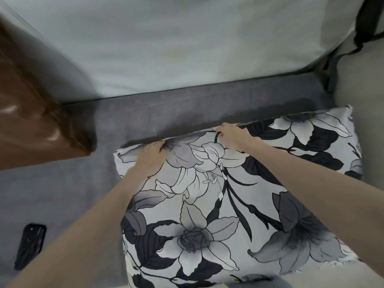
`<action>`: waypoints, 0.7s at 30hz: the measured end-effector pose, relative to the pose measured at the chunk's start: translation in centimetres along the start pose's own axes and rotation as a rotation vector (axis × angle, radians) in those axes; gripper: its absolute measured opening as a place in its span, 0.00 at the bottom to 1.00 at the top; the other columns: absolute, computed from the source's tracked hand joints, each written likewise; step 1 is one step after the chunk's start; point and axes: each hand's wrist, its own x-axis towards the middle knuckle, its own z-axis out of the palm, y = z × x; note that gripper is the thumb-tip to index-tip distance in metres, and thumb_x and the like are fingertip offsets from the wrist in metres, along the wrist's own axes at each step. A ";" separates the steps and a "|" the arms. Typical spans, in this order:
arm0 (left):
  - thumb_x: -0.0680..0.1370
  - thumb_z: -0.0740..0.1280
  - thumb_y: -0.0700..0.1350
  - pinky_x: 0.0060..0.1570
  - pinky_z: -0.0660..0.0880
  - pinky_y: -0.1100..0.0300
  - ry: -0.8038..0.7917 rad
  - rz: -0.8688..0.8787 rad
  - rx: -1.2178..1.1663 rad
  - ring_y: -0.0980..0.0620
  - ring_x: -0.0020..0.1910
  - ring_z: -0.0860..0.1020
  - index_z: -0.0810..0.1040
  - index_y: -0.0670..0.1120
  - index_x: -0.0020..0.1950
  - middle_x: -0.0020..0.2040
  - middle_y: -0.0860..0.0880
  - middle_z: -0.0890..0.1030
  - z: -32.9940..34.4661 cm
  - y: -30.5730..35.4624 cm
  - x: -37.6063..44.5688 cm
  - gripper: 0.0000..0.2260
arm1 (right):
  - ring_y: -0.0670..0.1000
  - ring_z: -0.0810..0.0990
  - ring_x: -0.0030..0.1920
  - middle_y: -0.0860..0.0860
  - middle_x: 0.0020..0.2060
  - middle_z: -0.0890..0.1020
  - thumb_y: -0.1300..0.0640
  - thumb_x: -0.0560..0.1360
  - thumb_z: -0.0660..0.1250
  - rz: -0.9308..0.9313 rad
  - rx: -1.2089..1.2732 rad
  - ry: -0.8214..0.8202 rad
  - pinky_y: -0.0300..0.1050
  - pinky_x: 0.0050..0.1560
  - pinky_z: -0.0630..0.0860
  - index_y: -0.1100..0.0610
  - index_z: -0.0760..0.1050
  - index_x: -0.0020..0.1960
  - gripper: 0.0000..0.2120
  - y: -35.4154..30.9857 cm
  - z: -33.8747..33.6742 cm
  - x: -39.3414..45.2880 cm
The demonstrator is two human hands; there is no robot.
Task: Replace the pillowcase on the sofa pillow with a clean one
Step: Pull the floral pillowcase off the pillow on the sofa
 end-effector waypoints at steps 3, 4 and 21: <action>0.81 0.53 0.45 0.72 0.59 0.45 0.037 -0.013 0.082 0.47 0.72 0.65 0.68 0.48 0.72 0.72 0.48 0.69 1.8 -0.9 1.9 0.19 | 0.59 0.68 0.67 0.56 0.67 0.70 0.57 0.79 0.51 -0.023 -0.140 0.067 0.54 0.68 0.62 0.55 0.63 0.72 0.21 0.9 2.9 1.5; 0.82 0.51 0.46 0.73 0.56 0.44 0.045 -0.015 0.132 0.49 0.73 0.63 0.66 0.49 0.73 0.73 0.49 0.68 2.2 -1.2 2.5 0.20 | 0.59 0.68 0.67 0.55 0.67 0.70 0.57 0.80 0.51 -0.029 -0.163 0.098 0.54 0.69 0.61 0.55 0.64 0.72 0.21 1.2 3.5 1.9; 0.78 0.63 0.44 0.70 0.60 0.48 0.380 0.033 -0.143 0.50 0.69 0.65 0.74 0.49 0.65 0.67 0.51 0.71 6.0 -3.0 -14.0 0.16 | 0.59 0.73 0.57 0.59 0.54 0.76 0.71 0.74 0.58 -0.041 0.349 0.454 0.50 0.60 0.70 0.65 0.77 0.57 0.15 -3.9 7.0 -14.1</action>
